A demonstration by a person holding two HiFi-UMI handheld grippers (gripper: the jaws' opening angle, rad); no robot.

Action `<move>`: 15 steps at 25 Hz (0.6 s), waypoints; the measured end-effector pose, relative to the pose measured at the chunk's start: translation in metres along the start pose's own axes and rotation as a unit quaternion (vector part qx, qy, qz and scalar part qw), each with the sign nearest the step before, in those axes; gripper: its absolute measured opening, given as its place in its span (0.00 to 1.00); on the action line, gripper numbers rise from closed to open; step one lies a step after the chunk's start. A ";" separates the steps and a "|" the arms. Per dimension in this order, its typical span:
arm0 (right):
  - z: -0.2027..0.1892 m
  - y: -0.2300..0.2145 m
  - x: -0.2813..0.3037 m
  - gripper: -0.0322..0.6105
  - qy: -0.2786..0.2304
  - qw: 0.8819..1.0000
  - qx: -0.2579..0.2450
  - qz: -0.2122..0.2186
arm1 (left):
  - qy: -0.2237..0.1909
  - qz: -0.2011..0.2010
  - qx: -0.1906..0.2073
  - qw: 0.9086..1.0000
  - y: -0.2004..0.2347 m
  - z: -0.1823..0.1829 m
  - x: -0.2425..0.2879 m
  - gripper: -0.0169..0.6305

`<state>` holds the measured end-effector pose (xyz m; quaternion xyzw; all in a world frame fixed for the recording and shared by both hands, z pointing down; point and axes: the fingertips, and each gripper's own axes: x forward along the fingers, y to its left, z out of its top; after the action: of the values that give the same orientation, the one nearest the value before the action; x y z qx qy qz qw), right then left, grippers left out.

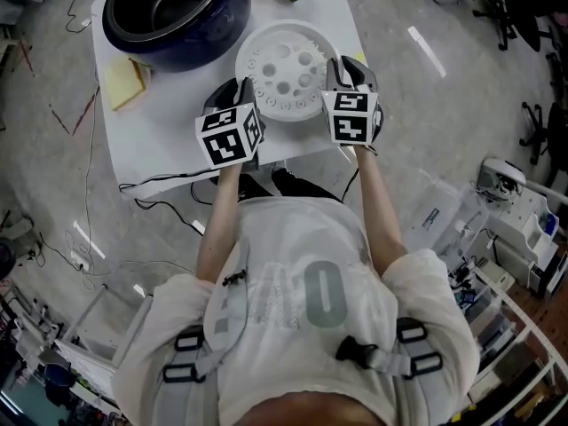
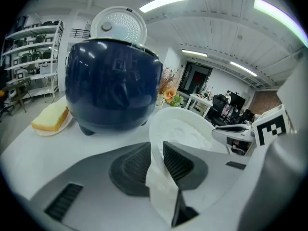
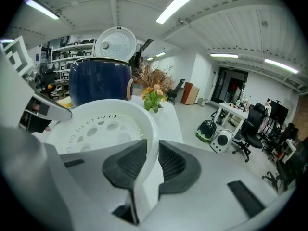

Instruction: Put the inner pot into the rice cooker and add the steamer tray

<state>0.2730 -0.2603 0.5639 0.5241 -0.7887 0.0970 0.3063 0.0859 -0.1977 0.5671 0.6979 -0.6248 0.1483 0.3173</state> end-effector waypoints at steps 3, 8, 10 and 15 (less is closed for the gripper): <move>0.022 -0.001 -0.011 0.18 -0.027 0.999 -0.015 -0.011 | -0.018 -0.001 0.009 1.000 -0.001 0.017 -0.011 0.17; 0.068 -0.007 -0.031 0.18 -0.084 0.996 -0.026 -0.031 | -0.065 -0.005 0.032 0.997 -0.004 0.057 -0.030 0.17; 0.083 -0.011 -0.041 0.18 -0.104 0.993 -0.026 -0.038 | -0.083 -0.008 0.042 0.996 -0.009 0.072 -0.039 0.17; 0.121 -0.022 -0.072 0.18 -0.150 0.987 -0.027 -0.046 | -0.129 -0.007 0.059 0.990 -0.024 0.109 -0.069 0.17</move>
<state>0.2652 -0.2719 0.4225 0.5600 -0.8031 -0.0189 0.2026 0.0768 -0.2118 0.4368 0.7333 -0.6454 0.0913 0.1931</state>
